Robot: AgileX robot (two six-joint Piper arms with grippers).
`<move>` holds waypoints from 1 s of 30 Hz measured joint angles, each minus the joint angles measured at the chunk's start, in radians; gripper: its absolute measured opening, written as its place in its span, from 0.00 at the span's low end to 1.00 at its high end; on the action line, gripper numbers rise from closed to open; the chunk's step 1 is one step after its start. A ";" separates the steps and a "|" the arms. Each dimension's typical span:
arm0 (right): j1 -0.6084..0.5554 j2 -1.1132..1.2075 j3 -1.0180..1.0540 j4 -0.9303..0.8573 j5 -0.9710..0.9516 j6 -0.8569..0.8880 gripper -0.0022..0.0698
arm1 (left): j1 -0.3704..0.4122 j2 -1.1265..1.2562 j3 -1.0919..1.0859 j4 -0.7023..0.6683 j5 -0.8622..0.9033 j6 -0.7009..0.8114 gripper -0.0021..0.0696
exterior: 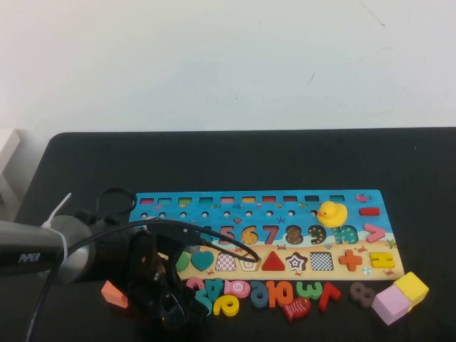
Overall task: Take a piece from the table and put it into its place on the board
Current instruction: Pick up the "Pentagon", then place the "Pentagon" into the hole of the Pentagon
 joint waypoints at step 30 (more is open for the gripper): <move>0.000 0.000 0.000 0.000 0.000 0.000 0.06 | 0.000 -0.168 -0.203 0.000 0.280 0.149 0.46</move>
